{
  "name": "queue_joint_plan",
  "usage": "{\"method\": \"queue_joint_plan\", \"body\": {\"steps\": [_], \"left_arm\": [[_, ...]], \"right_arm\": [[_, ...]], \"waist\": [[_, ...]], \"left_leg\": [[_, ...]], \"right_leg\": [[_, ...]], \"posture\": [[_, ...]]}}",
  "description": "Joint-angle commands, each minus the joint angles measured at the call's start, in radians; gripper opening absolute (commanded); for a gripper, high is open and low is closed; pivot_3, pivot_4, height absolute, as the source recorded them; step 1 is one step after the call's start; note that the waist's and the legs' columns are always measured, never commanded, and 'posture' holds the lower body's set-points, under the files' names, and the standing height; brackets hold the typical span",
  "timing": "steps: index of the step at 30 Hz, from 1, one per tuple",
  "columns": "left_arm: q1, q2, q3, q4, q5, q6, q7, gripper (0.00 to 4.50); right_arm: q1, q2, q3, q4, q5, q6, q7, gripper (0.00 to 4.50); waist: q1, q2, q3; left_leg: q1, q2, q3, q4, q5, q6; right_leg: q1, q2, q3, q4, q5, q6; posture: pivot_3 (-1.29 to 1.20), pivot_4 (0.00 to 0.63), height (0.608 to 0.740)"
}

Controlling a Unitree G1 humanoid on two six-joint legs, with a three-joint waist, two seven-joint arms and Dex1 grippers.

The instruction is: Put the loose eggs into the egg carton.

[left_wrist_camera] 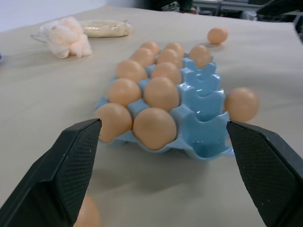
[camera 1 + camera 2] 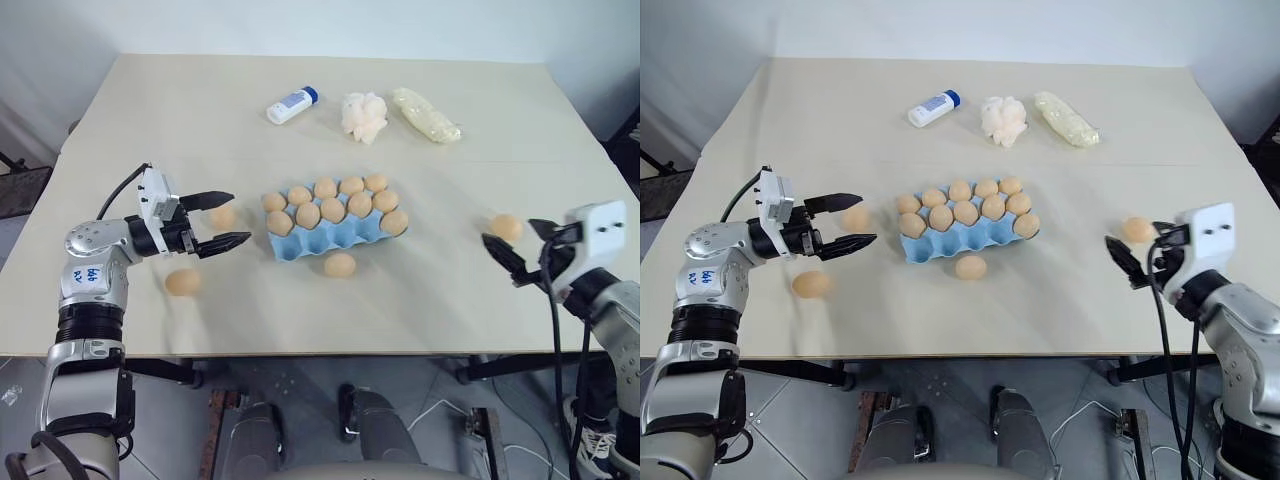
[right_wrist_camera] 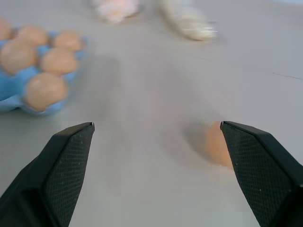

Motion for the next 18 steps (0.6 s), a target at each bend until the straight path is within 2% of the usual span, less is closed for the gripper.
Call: {"method": "queue_joint_plan", "body": {"steps": [1,8,18], "left_arm": [[-0.028,-0.009,0.016,0.005,-0.036,-0.017,-0.036,4.50],[-0.051,-0.018,0.012,0.029,-0.031,-0.016,-0.056,4.50],[-0.030,-0.046,0.023,-0.021,-0.076,-0.024,-0.116,4.50]], "right_arm": [[0.018,0.016,-0.093,-0.071,0.028,0.016,-0.064,4.47],[0.006,-0.002,-0.101,-0.012,0.021,-0.007,-0.080,4.47],[-0.329,-0.001,0.091,0.543,-0.160,-0.282,-0.066,4.47]], "waist": [[0.000,0.000,0.000],[-0.001,0.000,0.000],[-0.005,0.003,0.002]], "left_leg": [[0.000,0.000,0.000,0.000,0.000,0.000],[0.000,0.000,-0.003,0.000,0.000,0.000],[0.000,-0.002,-0.002,-0.001,0.001,0.002]], "right_leg": [[0.000,0.000,0.000,0.000,0.000,0.000],[0.000,0.000,0.000,0.000,0.000,0.000],[0.000,0.000,0.002,-0.001,0.001,0.001]], "posture": [[0.00,0.150,0.740],[0.00,0.150,0.740],[0.00,0.150,0.740]]}}
